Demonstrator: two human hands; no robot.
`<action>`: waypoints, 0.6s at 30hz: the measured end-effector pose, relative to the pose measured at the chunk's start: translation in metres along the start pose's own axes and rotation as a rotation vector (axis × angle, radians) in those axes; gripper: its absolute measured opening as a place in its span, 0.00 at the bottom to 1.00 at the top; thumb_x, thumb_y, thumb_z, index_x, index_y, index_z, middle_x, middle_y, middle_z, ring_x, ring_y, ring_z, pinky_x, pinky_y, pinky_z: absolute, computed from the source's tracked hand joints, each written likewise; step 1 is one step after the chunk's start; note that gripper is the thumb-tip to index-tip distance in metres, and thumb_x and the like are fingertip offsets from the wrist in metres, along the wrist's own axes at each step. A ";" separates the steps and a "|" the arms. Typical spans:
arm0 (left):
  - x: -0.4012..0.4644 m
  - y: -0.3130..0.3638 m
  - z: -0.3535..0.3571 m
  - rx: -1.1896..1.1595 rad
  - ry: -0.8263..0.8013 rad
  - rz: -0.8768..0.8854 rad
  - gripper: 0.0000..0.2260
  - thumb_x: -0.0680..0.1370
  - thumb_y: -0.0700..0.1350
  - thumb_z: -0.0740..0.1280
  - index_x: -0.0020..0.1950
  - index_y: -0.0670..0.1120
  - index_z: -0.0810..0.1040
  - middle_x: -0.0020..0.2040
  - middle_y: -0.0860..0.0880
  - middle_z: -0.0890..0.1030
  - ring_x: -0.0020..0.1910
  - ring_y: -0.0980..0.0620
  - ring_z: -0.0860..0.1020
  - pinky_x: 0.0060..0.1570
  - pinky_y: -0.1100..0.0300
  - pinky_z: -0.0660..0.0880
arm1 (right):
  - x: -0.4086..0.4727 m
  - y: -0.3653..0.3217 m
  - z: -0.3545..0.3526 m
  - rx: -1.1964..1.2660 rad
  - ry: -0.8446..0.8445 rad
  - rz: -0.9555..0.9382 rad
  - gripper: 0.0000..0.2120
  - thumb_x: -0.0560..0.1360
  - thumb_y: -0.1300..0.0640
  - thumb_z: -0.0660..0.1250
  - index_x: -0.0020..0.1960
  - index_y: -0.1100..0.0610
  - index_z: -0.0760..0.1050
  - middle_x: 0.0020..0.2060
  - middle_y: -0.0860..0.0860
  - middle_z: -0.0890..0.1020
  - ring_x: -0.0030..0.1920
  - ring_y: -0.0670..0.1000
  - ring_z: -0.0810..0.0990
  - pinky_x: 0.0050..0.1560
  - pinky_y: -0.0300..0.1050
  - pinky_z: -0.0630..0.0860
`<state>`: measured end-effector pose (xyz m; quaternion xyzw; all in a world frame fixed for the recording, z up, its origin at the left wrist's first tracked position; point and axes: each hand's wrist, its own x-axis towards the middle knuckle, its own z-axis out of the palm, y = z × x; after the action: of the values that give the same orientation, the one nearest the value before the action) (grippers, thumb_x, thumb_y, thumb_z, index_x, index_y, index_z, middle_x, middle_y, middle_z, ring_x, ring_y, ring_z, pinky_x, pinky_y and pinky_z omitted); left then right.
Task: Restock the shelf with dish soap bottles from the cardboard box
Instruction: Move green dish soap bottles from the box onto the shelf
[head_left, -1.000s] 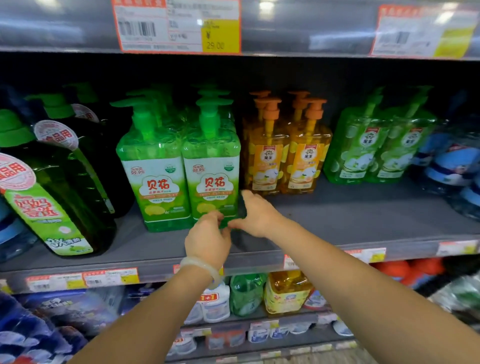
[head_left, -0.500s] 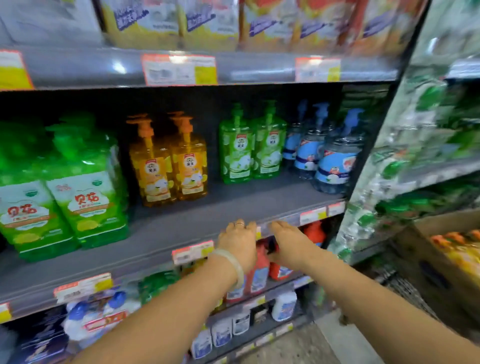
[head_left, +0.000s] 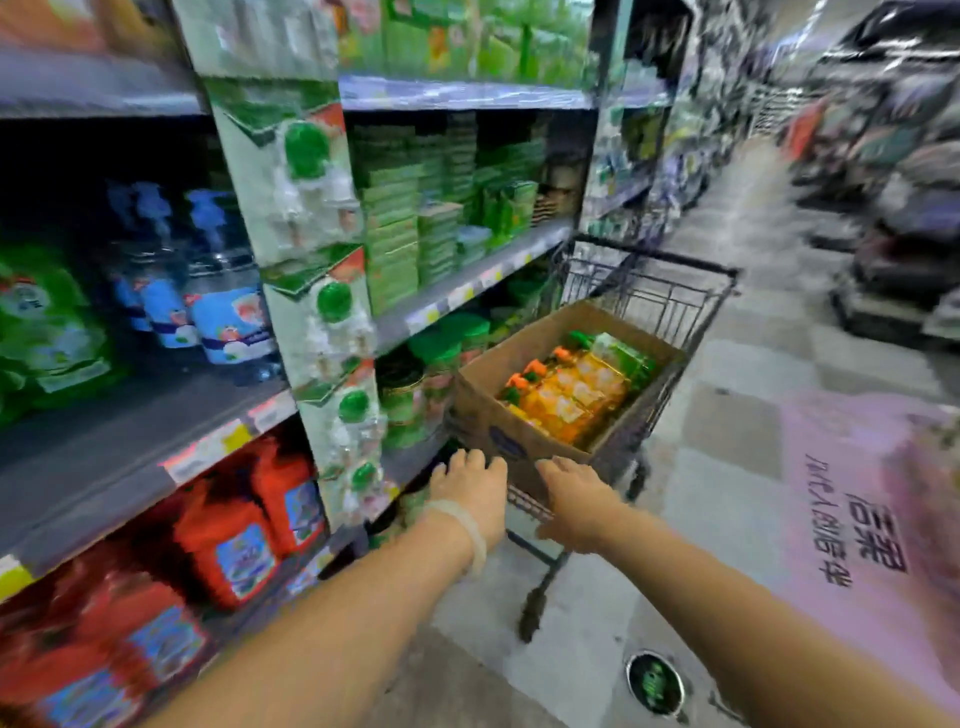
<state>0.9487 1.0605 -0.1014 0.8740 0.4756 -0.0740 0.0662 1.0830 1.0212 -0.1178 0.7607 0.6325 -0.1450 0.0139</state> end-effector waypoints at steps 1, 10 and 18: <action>0.014 0.014 0.001 0.009 -0.007 0.025 0.27 0.77 0.41 0.63 0.74 0.44 0.57 0.73 0.40 0.60 0.74 0.40 0.56 0.71 0.45 0.59 | 0.003 0.016 0.001 0.009 -0.006 0.033 0.35 0.72 0.52 0.69 0.73 0.58 0.56 0.71 0.57 0.63 0.71 0.61 0.62 0.69 0.57 0.66; 0.174 0.088 0.002 0.052 -0.060 0.169 0.24 0.76 0.48 0.66 0.69 0.46 0.64 0.71 0.43 0.64 0.71 0.42 0.61 0.68 0.47 0.63 | 0.086 0.137 -0.012 0.067 0.003 0.197 0.34 0.73 0.52 0.69 0.73 0.56 0.56 0.70 0.56 0.64 0.70 0.60 0.64 0.68 0.54 0.67; 0.358 0.100 -0.037 -0.069 -0.082 0.205 0.22 0.77 0.45 0.63 0.70 0.46 0.63 0.70 0.43 0.65 0.70 0.42 0.63 0.66 0.49 0.66 | 0.237 0.216 -0.093 0.092 0.029 0.248 0.33 0.73 0.53 0.67 0.73 0.53 0.56 0.71 0.56 0.63 0.69 0.60 0.66 0.68 0.55 0.68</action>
<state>1.2272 1.3074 -0.1295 0.9115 0.3829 -0.0863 0.1227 1.3483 1.2238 -0.1202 0.8350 0.5263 -0.1602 -0.0125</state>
